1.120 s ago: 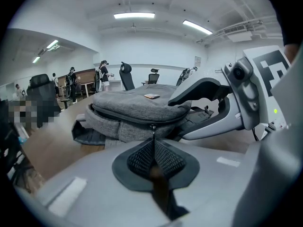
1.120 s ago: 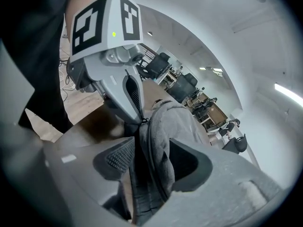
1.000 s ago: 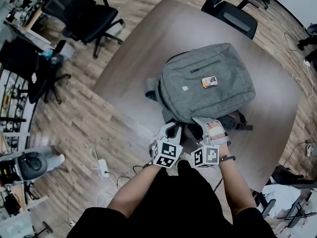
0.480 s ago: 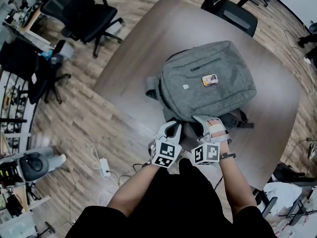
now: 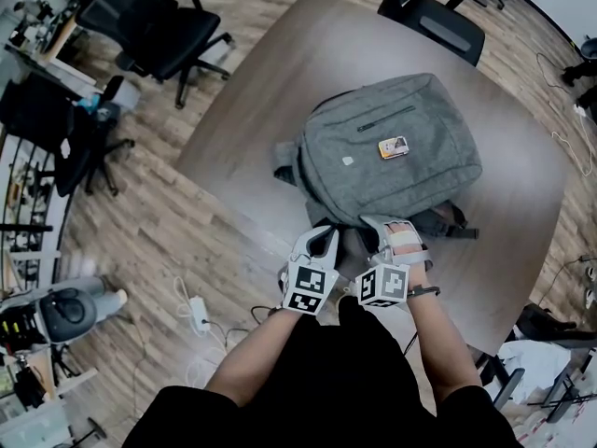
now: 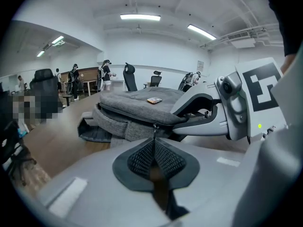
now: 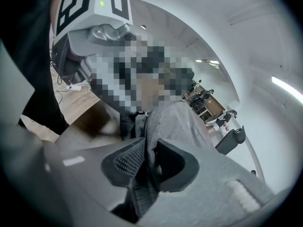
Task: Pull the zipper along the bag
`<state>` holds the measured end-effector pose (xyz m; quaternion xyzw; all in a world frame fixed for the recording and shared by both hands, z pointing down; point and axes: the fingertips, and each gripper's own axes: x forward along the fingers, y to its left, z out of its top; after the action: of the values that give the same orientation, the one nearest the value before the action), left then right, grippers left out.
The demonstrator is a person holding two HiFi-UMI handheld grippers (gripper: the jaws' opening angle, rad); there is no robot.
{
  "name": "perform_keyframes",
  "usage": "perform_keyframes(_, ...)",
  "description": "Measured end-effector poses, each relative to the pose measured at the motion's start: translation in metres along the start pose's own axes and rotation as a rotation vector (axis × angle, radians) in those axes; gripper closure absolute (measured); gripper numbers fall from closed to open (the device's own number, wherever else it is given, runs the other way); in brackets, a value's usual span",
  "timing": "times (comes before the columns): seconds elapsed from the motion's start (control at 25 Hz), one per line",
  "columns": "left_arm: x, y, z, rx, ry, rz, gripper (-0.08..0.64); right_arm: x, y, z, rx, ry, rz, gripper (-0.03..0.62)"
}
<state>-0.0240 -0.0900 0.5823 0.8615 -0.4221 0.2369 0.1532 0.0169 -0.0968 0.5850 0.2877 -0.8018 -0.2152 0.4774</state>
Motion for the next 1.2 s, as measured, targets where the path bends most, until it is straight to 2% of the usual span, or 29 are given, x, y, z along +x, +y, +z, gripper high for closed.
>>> perform_keyframes(0.52, -0.008, 0.032, 0.009, -0.030, -0.018, 0.086, 0.531, -0.002, 0.002, -0.001, -0.025, -0.004, 0.007, 0.517)
perform_keyframes(0.72, -0.011, 0.050, 0.017, -0.006, -0.015, 0.127, 0.528, -0.006, 0.005, -0.003, -0.040, -0.009, 0.019, 0.518)
perform_keyframes(1.2, -0.018, 0.065, 0.015, 0.011, -0.011, 0.136, 0.523, -0.016, 0.019, -0.008, -0.048, -0.021, 0.059, 0.523)
